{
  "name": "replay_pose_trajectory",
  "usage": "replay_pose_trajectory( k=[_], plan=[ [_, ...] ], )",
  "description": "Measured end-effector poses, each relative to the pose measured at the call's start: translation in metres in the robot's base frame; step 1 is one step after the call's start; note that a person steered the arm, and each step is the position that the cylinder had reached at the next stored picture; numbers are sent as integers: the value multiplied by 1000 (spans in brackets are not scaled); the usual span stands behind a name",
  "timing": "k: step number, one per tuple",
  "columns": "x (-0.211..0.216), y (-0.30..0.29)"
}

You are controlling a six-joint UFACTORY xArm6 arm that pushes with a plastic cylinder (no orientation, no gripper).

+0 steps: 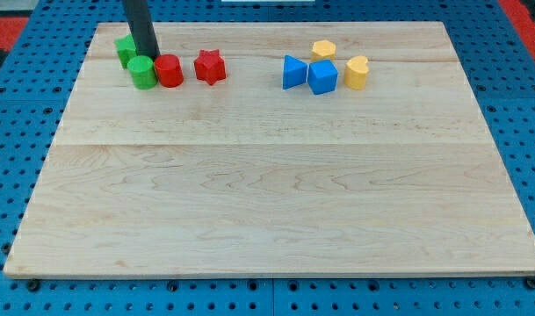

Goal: Move the red circle towards the blue cube and blue triangle

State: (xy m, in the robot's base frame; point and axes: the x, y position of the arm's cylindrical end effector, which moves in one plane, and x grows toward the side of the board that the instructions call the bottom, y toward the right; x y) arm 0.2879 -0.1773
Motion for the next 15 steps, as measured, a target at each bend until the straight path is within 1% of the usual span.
replay_pose_trajectory(
  k=[1,2,3,4,5,6,7,8,9,10,11,12,13,14,15],
  plan=[
    [10,10],
    [12,67],
    [16,92],
    [32,67],
    [35,55],
    [75,73],
    [87,94],
    [105,141],
    [130,151],
    [117,220],
    [149,250],
    [151,292],
    [86,263],
    [94,291],
    [110,223]
  ],
)
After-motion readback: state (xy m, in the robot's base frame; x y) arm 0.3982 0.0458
